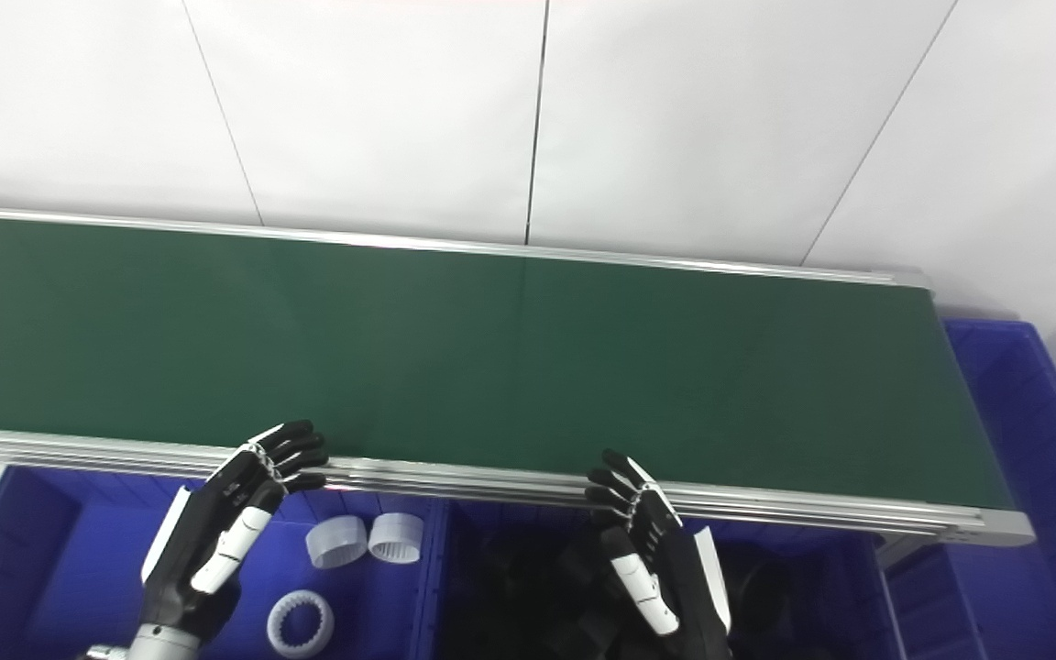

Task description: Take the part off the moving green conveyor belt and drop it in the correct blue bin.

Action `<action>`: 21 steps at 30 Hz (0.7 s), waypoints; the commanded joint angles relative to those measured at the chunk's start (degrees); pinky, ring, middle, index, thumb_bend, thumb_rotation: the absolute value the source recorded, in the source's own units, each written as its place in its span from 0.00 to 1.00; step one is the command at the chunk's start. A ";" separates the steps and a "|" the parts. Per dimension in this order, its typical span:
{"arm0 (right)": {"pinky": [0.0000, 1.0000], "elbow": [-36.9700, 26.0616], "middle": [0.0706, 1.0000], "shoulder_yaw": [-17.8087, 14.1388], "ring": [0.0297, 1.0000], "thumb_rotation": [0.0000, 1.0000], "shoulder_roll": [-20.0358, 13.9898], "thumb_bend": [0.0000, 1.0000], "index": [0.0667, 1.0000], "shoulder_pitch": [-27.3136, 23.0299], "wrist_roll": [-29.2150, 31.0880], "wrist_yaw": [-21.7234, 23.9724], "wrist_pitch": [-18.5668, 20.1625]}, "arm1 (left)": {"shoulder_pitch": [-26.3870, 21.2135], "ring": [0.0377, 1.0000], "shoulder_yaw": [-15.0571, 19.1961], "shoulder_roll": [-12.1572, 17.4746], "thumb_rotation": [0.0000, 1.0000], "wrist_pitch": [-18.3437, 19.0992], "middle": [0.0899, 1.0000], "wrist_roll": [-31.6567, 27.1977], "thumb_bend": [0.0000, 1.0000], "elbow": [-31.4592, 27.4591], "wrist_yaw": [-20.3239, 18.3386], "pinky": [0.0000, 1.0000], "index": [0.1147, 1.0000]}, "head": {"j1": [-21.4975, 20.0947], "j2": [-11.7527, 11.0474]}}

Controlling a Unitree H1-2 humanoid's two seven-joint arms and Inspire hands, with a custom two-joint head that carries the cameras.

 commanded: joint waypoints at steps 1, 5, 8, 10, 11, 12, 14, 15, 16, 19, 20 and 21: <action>0.70 -0.50 0.78 -0.30 0.76 0.79 -0.10 0.59 0.86 -0.37 0.77 0.59 -2.84 | -0.51 0.75 -0.14 -0.36 0.65 -3.02 0.75 0.68 0.63 0.10 0.22 0.69 0.75 | 2.14 -0.98; 0.71 0.93 0.80 -1.04 0.77 0.81 -0.46 0.57 0.88 -0.61 1.56 1.39 -2.84 | -0.68 0.73 -0.53 -1.14 0.61 -4.90 0.74 2.17 0.60 1.87 0.92 0.68 0.72 | 8.13 -4.17; 0.71 2.14 0.82 -1.75 0.78 0.85 -0.57 0.55 0.90 -0.83 1.71 1.70 -2.84 | -1.01 0.73 -0.67 -1.48 0.53 -5.77 0.73 2.25 0.59 3.16 0.83 0.67 0.71 | 11.10 -6.40; 0.74 2.65 0.83 -2.17 0.79 0.88 -0.48 0.48 0.93 -0.81 2.27 2.30 -2.84 | -1.26 0.72 -0.59 -1.73 0.49 -6.19 0.72 2.86 0.60 3.94 1.07 0.67 0.70 | 12.50 -7.77; 0.76 2.90 0.84 -2.42 0.81 0.90 -0.32 0.44 0.94 -0.79 2.67 2.64 -2.84 | -1.35 0.71 -0.54 -1.85 0.48 -6.20 0.72 3.25 0.62 4.16 1.26 0.66 0.70 | 13.25 -8.75; 0.78 3.06 0.85 -2.66 0.82 0.91 -0.16 0.41 0.95 -0.78 2.91 2.94 -2.84 | -1.40 0.71 -0.49 -1.93 0.47 -6.20 0.71 3.51 0.64 4.28 1.38 0.66 0.69 | 13.25 -8.75; 0.81 3.34 0.86 -3.02 0.83 0.96 0.01 0.35 0.98 -0.84 2.70 3.11 -2.84 | -1.58 0.70 -0.54 -1.91 0.45 -6.40 0.71 3.36 0.66 4.58 1.30 0.65 0.69 | 13.54 -9.15; 0.82 3.69 0.87 -3.11 0.84 0.98 0.09 0.32 0.98 -0.84 2.57 3.04 -2.83 | -1.75 0.69 -0.54 -1.84 0.43 -6.78 0.70 3.18 0.66 4.96 1.24 0.64 0.68 | 13.77 -9.91; 0.84 3.96 0.88 -3.19 0.86 0.99 0.17 0.31 0.99 -0.84 2.49 3.00 -2.82 | -1.87 0.69 -0.53 -1.79 0.40 -7.07 0.70 3.05 0.65 5.26 1.20 0.63 0.68 | 13.74 -9.98; 0.86 4.34 0.89 -3.49 0.88 1.00 0.53 0.26 1.00 -0.87 2.87 3.43 -2.84 | -2.27 0.68 -0.43 -1.65 0.36 -7.91 0.69 2.78 0.64 6.11 1.10 0.62 0.67 | 13.10 -10.22; 0.86 4.38 0.89 -3.57 0.87 1.00 0.66 0.23 1.00 -0.90 2.68 3.35 -2.84 | -2.40 0.67 -0.39 -1.56 0.35 -8.04 0.68 2.77 0.65 6.26 1.08 0.62 0.67 | 12.86 -10.20; 0.85 4.39 0.88 -3.62 0.87 1.00 0.76 0.22 1.00 -0.92 2.48 3.25 -2.84 | -2.48 0.67 -0.37 -1.49 0.34 -8.13 0.68 2.76 0.65 6.35 1.08 0.61 0.67 | 12.81 -10.21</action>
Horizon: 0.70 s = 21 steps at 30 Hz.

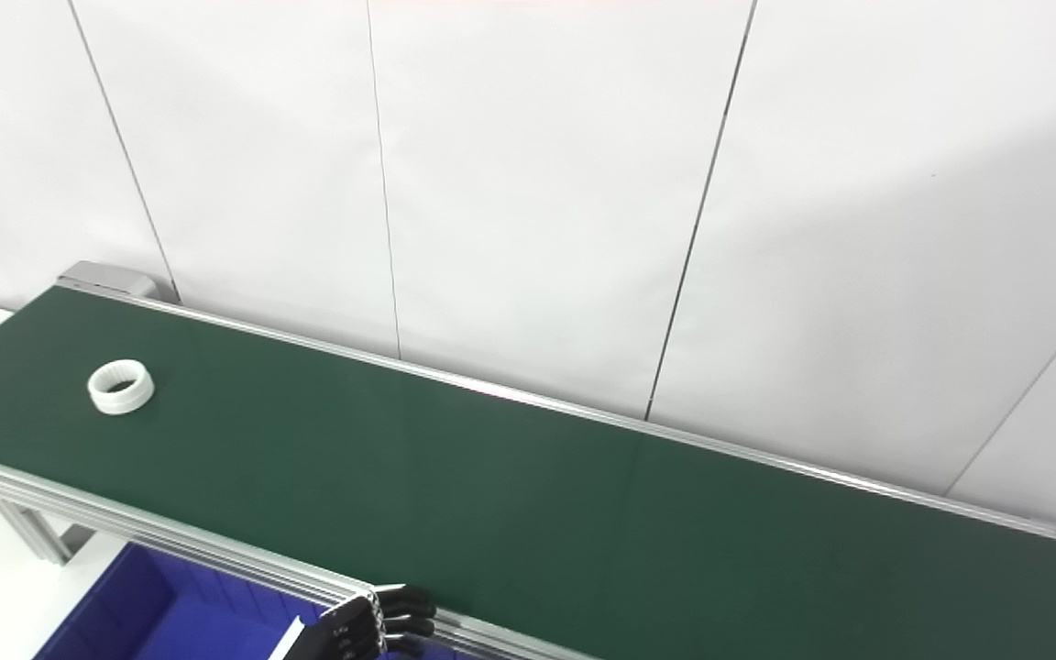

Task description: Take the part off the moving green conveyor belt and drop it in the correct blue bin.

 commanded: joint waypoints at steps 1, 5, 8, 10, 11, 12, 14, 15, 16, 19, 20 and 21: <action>0.85 -1.18 0.88 -0.34 0.87 1.00 0.67 0.22 1.00 -0.50 -0.10 -0.04 -2.83 | -1.14 0.67 0.20 0.54 0.34 -2.47 0.68 -0.28 0.64 -0.71 -0.13 0.61 0.67 | -0.17 0.02; 0.84 -1.53 0.87 -0.28 0.87 1.00 0.97 0.20 1.00 -0.41 -0.67 -0.41 -2.82 | -1.38 0.65 0.21 0.77 0.32 -2.15 0.67 -0.12 0.65 -1.11 -0.04 0.59 0.65 | -0.52 0.37; 0.84 -1.87 0.87 -0.06 0.86 1.00 1.03 0.17 1.00 -0.39 -0.95 -0.55 -2.82 | -1.36 0.65 0.19 1.01 0.31 -1.12 0.67 0.09 0.67 -2.11 0.00 0.59 0.65 | -0.59 0.45; 0.84 -1.68 0.87 -0.03 0.86 1.00 1.09 0.16 0.99 -0.44 -0.92 -0.62 -2.81 | -1.28 0.65 0.07 1.49 0.32 -0.01 0.67 0.76 0.67 -3.30 0.00 0.59 0.65 | -0.56 0.47; 0.84 -1.55 0.87 -0.03 0.86 1.00 1.13 0.15 0.99 -0.48 -0.85 -0.63 -2.81 | -1.26 0.65 0.05 1.77 0.32 0.72 0.67 0.89 0.68 -4.15 -0.06 0.60 0.65 | -0.50 0.48; 0.84 -1.47 0.87 -0.05 0.86 1.00 1.17 0.12 0.99 -0.54 -0.70 -0.56 -2.81 | -1.24 0.66 0.07 2.03 0.30 1.56 0.68 0.95 0.69 -5.19 -0.10 0.60 0.66 | -0.50 0.48; 0.83 -1.46 0.87 -0.04 0.85 1.00 1.23 0.10 0.99 -0.67 -0.57 -0.47 -2.82 | -1.77 0.65 0.25 2.84 0.23 2.96 0.67 1.31 0.69 -7.82 -0.12 0.59 0.66 | -0.33 0.54; 0.82 -1.49 0.87 0.01 0.85 1.00 1.25 0.10 0.99 -0.75 -0.57 -0.41 -2.83 | -2.45 0.65 0.42 3.13 0.21 4.04 0.67 1.03 0.69 -9.52 -0.08 0.58 0.66 | -0.25 0.58; 0.82 -1.50 0.87 0.04 0.85 1.00 1.26 0.08 0.99 -0.80 -0.59 -0.38 -2.83 | -2.91 0.64 0.51 3.32 0.15 4.83 0.67 0.79 0.71 -10.65 -0.03 0.57 0.66 | -0.25 0.58; 0.81 -1.25 0.87 0.05 0.85 1.00 1.28 0.06 0.99 -1.04 -0.68 -0.40 -2.83 | -5.39 0.62 0.95 4.19 0.08 8.39 0.65 2.39 0.79 -15.72 0.62 0.54 0.65 | -0.04 0.60; 0.81 -1.11 0.87 0.02 0.85 1.00 1.27 0.06 0.99 -1.13 -0.61 -0.35 -2.83 | -6.39 0.61 1.11 4.51 0.07 9.49 0.65 3.23 0.81 -17.37 0.83 0.53 0.64 | -0.01 0.60; 0.81 -0.96 0.87 -0.02 0.85 1.00 1.26 0.06 0.99 -1.24 -0.55 -0.29 -2.84 | -7.18 0.59 1.24 4.72 0.08 10.37 0.63 3.83 0.85 -18.50 0.95 0.51 0.64 | 0.26 0.63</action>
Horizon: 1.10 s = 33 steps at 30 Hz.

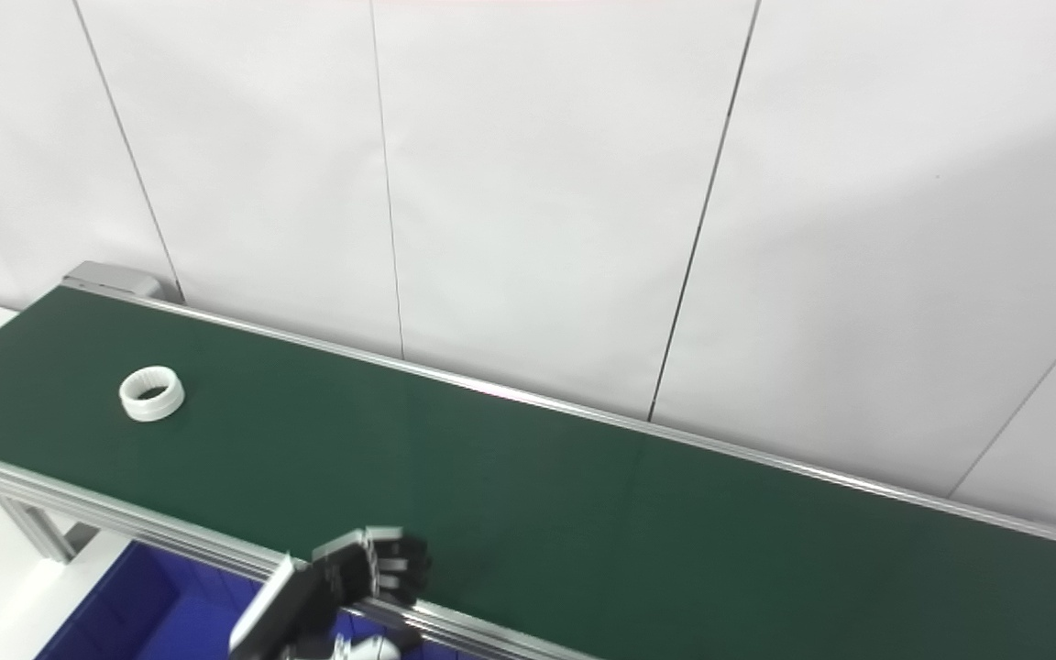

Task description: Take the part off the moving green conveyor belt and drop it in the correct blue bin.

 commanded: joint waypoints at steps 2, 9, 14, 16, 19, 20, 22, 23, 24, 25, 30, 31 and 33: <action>0.81 -0.78 0.87 -0.04 0.85 1.00 0.55 0.06 0.99 -1.16 0.29 0.33 -2.84 | -4.85 0.59 0.74 1.10 0.08 3.40 0.63 3.28 0.88 -5.76 0.93 0.49 0.64 | 0.75 0.12; 0.82 -0.89 0.87 -0.01 0.86 1.00 0.66 0.06 0.99 -1.16 -0.11 -0.15 -2.84 | -13.16 0.66 0.68 2.84 0.17 14.09 0.70 12.53 0.75 -8.60 0.79 0.57 0.71 | 1.26 0.24; 0.83 -0.75 0.87 -0.20 0.86 1.00 0.81 0.05 0.99 -1.25 0.25 0.02 -2.84 | -17.83 0.71 0.22 4.30 0.17 17.63 0.77 19.22 0.74 -6.03 1.58 0.61 0.76 | 1.54 0.41; 0.83 -0.53 0.87 -0.26 0.86 1.00 0.88 0.06 0.99 -1.30 0.12 -0.17 -2.84 | -19.48 0.72 0.19 4.40 0.17 18.04 0.77 21.83 0.75 -4.60 2.70 0.64 0.77 | 1.70 0.44; 0.82 -0.62 0.87 -0.11 0.85 1.00 1.07 0.06 0.99 -1.32 -0.47 -0.69 -2.84 | -22.31 0.72 -0.42 4.84 0.16 19.14 0.78 24.50 0.76 -2.14 2.84 0.64 0.77 | 1.81 0.56; 0.82 -0.63 0.87 -0.10 0.85 1.00 1.15 0.06 0.99 -1.34 -0.44 -0.72 -2.84 | -23.36 0.72 -1.09 5.41 0.15 19.73 0.77 26.00 0.77 -1.47 2.40 0.64 0.76 | 1.81 0.56; 0.81 -0.63 0.87 -0.01 0.85 1.00 1.31 0.07 0.99 -1.33 -0.83 -1.19 -2.84 | -25.45 0.74 -2.94 7.16 0.12 21.26 0.78 29.53 0.80 -0.71 0.67 0.66 0.74 | 1.73 0.59; 0.81 -0.69 0.87 0.00 0.85 1.00 1.45 0.07 0.99 -1.30 -0.67 -1.18 -2.83 | -26.95 0.76 -4.14 8.54 0.10 22.69 0.78 31.08 0.81 -0.27 -1.21 0.67 0.73 | 1.65 0.59; 0.82 -0.72 0.87 0.02 0.86 1.00 1.54 0.07 0.99 -1.27 -0.55 -1.18 -2.83 | -27.93 0.78 -4.96 9.49 0.08 23.68 0.79 31.90 0.82 -0.01 -2.46 0.69 0.73 | 1.65 0.59; 0.83 -0.75 0.87 0.02 0.86 1.00 1.67 0.08 0.99 -1.27 -0.32 -1.10 -2.83 | -28.88 0.80 -5.62 10.36 0.06 24.54 0.80 32.48 0.84 0.36 -3.69 0.70 0.72 | 1.52 0.59; 0.84 -0.74 0.88 0.01 0.86 1.00 1.80 0.10 1.00 -1.33 -0.05 -1.02 -2.84 | -32.85 0.83 -8.58 13.97 0.08 28.84 0.82 35.91 0.87 3.22 -8.66 0.72 0.72 | 1.26 0.75; 0.83 -0.74 0.87 -0.05 0.86 1.00 1.82 0.10 1.00 -1.43 0.03 -0.97 -2.84 | -33.48 0.82 -9.12 14.47 0.08 29.30 0.82 36.85 0.89 3.87 -9.11 0.71 0.72 | 1.27 0.74; 0.83 -0.68 0.87 -0.17 0.85 1.00 1.91 0.09 1.00 -1.64 0.40 -0.63 -2.84 | -34.56 0.81 -10.30 15.40 0.08 29.31 0.83 39.15 0.93 5.48 -9.18 0.68 0.73 | 1.29 0.73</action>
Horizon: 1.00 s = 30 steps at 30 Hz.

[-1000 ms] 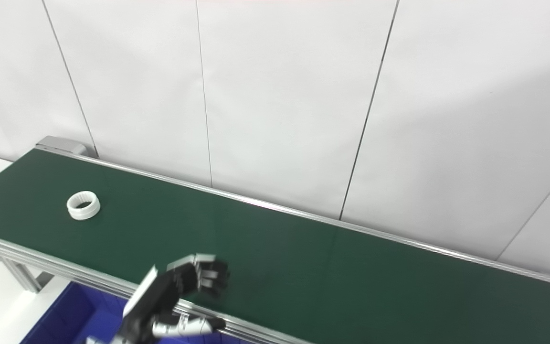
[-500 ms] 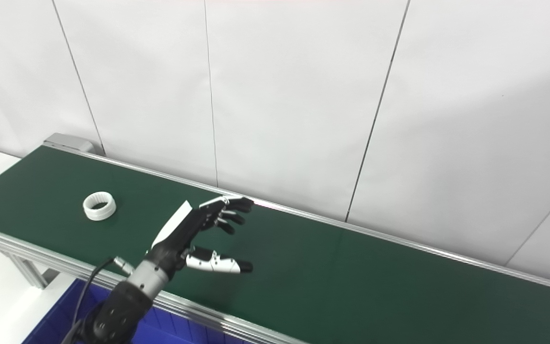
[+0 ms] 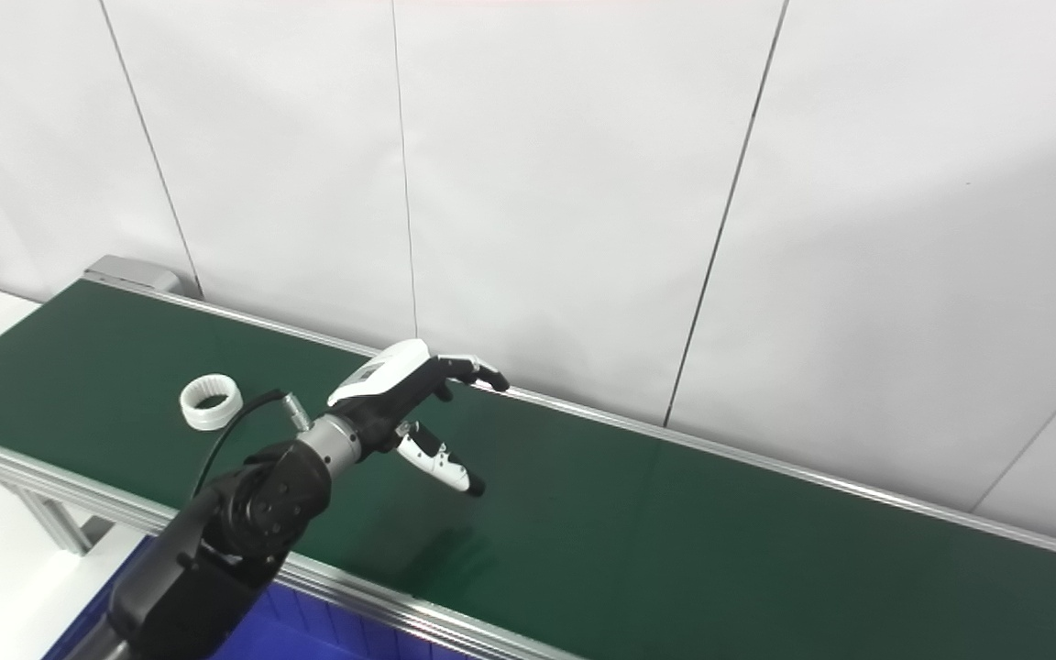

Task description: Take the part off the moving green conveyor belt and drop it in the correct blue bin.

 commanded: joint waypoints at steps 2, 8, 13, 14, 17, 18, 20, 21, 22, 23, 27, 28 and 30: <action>0.84 -1.01 0.88 0.34 0.86 1.00 0.40 0.09 1.00 -1.26 0.60 1.35 -2.85 | -3.43 0.81 -1.35 1.84 0.08 -0.22 0.83 3.85 0.95 1.60 1.05 0.67 0.74 | 0.03 -0.05; 0.83 -0.57 0.87 0.40 0.85 1.00 0.21 0.13 0.99 -1.83 0.06 1.08 -2.85 | -4.35 0.81 -2.60 0.99 0.04 -2.89 0.84 5.74 0.96 7.37 5.21 0.70 0.79 | 0.08 0.12; 0.82 -0.86 0.87 0.44 0.85 1.00 0.38 0.13 0.99 -1.78 -0.15 0.63 -2.85 | -4.71 0.82 -4.47 0.24 0.02 -4.98 0.85 6.19 0.96 10.79 7.11 0.72 0.79 | 0.12 0.19; 0.82 -0.96 0.87 0.43 0.85 1.00 0.43 0.15 0.99 -1.69 -0.20 0.51 -2.85 | -4.81 0.82 -5.18 0.52 0.02 -5.83 0.84 6.53 0.96 11.40 6.93 0.72 0.78 | 0.18 0.23; 0.82 -0.92 0.87 0.32 0.85 1.00 0.48 0.16 0.99 -1.60 0.25 0.82 -2.85 | -4.87 0.82 -6.78 1.50 0.02 -6.97 0.83 6.81 0.96 11.86 5.09 0.72 0.76 | 0.18 0.23; 0.82 -0.96 0.87 0.33 0.85 1.00 0.48 0.16 1.00 -1.60 0.30 0.88 -2.85 | -4.93 0.82 -7.35 1.93 0.01 -7.10 0.83 6.81 0.95 11.71 4.12 0.73 0.76 | 0.17 0.24; 0.82 -1.18 0.87 0.42 0.85 1.00 0.46 0.15 0.99 -1.57 0.11 0.76 -2.85 | -5.06 0.81 -8.37 2.73 0.01 -7.67 0.83 6.86 0.95 11.44 2.44 0.72 0.75 | 0.16 0.28; 0.82 -1.32 0.87 0.47 0.85 1.00 0.45 0.15 0.99 -1.49 -0.01 0.66 -2.85 | -5.07 0.81 -8.84 3.13 0.00 -7.73 0.82 6.77 0.95 11.12 1.37 0.72 0.75 | 0.11 0.40; 0.82 -1.40 0.87 0.51 0.85 1.00 0.43 0.14 0.99 -1.43 -0.09 0.60 -2.85 | -5.07 0.81 -9.14 3.38 0.00 -7.71 0.82 6.68 0.95 10.89 0.70 0.72 0.74 | 0.11 0.40; 0.82 -1.50 0.87 0.60 0.85 1.00 0.34 0.14 0.99 -1.38 -0.37 0.40 -2.85 | -5.09 0.80 -9.50 3.70 0.00 -7.58 0.82 6.57 0.95 10.64 -0.36 0.72 0.74 | 0.07 0.39; 0.82 -1.54 0.87 0.67 0.84 1.00 0.23 0.13 0.99 -1.29 -0.57 0.07 -2.85 | -5.53 0.81 -10.58 4.47 0.01 -7.32 0.83 6.96 0.95 10.93 -3.24 0.73 0.74 | 0.04 0.38; 0.82 -1.57 0.87 0.67 0.84 1.00 0.24 0.13 0.99 -1.26 -0.53 0.05 -2.85 | -5.63 0.81 -10.71 4.56 0.02 -7.33 0.82 7.04 0.95 11.10 -3.61 0.73 0.74 | 0.01 0.38; 0.82 -1.65 0.87 0.68 0.84 1.00 0.20 0.13 0.99 -1.22 -0.37 0.19 -2.85 | -5.70 0.81 -10.89 4.66 0.02 -7.35 0.82 7.28 0.95 11.38 -3.96 0.73 0.75 | -0.07 0.42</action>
